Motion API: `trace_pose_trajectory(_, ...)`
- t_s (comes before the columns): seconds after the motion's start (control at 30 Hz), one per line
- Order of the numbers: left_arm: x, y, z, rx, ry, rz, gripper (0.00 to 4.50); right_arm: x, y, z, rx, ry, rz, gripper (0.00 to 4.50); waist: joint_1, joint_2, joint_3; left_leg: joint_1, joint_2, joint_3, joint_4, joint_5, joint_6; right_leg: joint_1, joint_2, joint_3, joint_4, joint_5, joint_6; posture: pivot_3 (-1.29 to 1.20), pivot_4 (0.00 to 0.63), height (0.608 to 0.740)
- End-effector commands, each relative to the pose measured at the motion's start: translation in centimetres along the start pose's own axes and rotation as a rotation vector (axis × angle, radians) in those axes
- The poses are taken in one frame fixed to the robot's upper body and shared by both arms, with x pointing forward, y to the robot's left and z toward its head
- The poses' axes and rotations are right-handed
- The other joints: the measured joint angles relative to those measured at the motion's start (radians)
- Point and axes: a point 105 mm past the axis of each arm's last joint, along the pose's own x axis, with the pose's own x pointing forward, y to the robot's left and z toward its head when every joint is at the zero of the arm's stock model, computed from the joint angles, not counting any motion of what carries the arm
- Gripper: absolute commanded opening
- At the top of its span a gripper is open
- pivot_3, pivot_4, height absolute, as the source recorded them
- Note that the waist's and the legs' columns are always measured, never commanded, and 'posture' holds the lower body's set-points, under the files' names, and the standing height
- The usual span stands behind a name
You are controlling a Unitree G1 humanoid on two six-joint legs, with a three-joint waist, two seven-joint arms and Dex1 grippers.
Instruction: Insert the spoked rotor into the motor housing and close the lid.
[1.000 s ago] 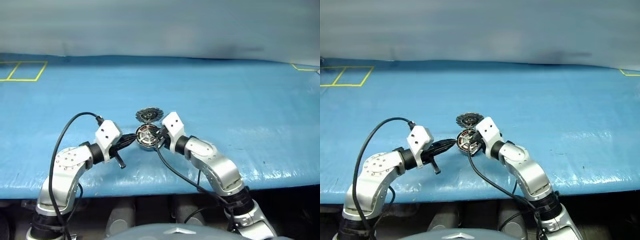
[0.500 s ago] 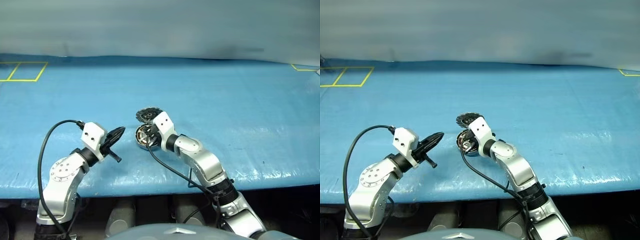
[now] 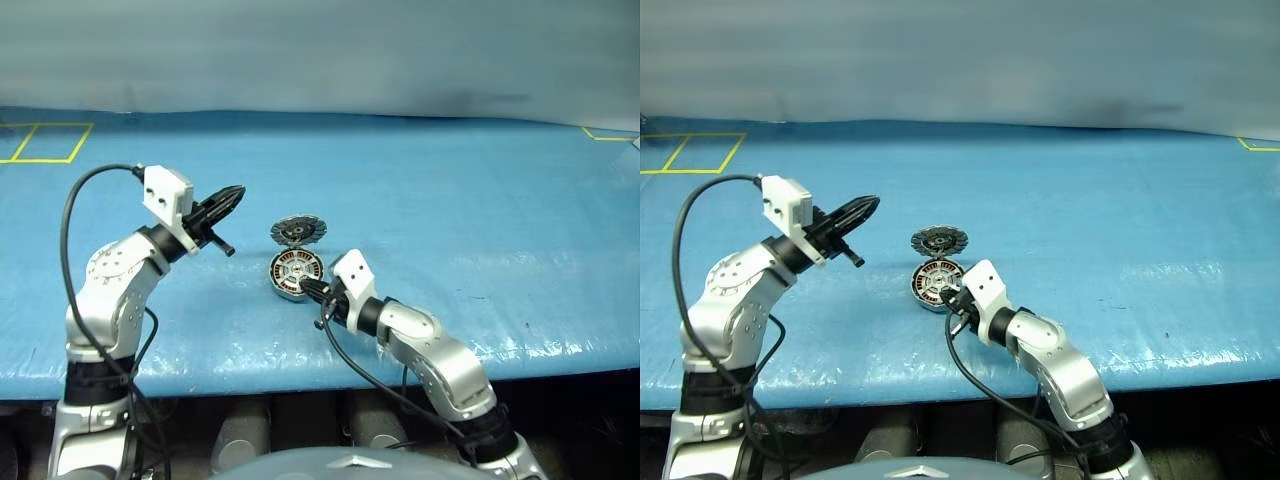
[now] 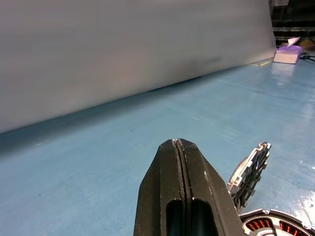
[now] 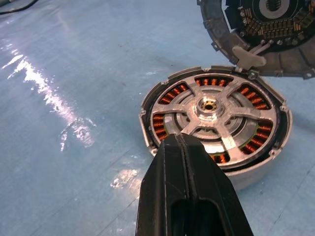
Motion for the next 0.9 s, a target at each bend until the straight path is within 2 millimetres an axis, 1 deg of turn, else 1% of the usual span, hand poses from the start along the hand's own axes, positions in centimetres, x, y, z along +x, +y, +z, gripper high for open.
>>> trace_pose_trajectory(0.03,2.1,0.1,1.1,-0.015,-0.052,-0.104,0.01,-1.1,0.2,0.7,0.002,-0.082,-0.02,0.0,0.0,0.0,0.0,0.0,0.0,0.0,0.0,0.0,0.0,0.0,0.0,0.0,0.0,0.0,0.0,0.0,0.15,0.74)
trace_pose_trajectory(0.17,4.4,-0.1,0.7,-0.061,-0.025,-0.261,0.01,-1.7,0.1,-0.9,0.037,-0.095,-0.075,0.0,0.0,0.0,0.0,-0.002,0.0,0.0,0.0,0.0,0.0,0.0,0.0,0.0,-0.004,0.001,0.002,0.0,0.15,0.74)
trace_pose_trajectory(0.27,5.6,-0.3,-0.2,-0.071,0.042,-0.371,0.01,-1.9,-0.5,-1.7,0.023,-0.109,-0.144,0.0,-0.003,0.0,0.0,-0.005,0.0,-0.001,-0.001,0.0,0.0,-0.001,0.001,0.0,-0.008,0.003,0.005,0.0,0.15,0.74)
trace_pose_trajectory(0.37,6.2,-0.6,-1.1,-0.104,0.112,-0.477,0.01,-2.0,-0.7,-2.0,0.015,-0.134,-0.191,0.0,-0.005,0.0,0.0,-0.007,-0.001,0.0,0.0,0.0,0.0,-0.001,0.0,0.0,-0.011,0.004,0.006,0.0,0.15,0.74)
trace_pose_trajectory(0.53,6.8,-1.1,-2.2,-0.14,0.205,-0.596,0.01,-2.1,-0.7,-2.0,0.05,-0.171,-0.22,0.0,-0.003,-0.001,0.0,-0.008,-0.001,0.0,-0.001,0.0,0.0,-0.002,0.0,0.0,-0.011,0.004,0.007,0.0,0.15,0.74)
trace_pose_trajectory(0.67,7.1,-1.5,-3.4,-0.141,0.274,-0.635,0.01,-2.0,-0.6,-2.3,0.062,-0.177,-0.232,0.0,-0.001,-0.001,0.0,-0.008,-0.001,-0.001,-0.001,0.0,0.0,-0.002,0.0,0.0,-0.011,0.004,0.007,0.0,0.15,0.74)
trace_pose_trajectory(0.9,8.5,-2.3,-4.1,-0.077,0.294,-0.65,0.01,-2.0,-0.3,-3.0,0.076,-0.166,-0.241,0.0,0.0,-0.001,0.0,-0.008,-0.001,-0.001,0.0,0.0,0.0,-0.002,0.0,0.0,-0.011,0.004,0.007,0.0,0.15,0.74)
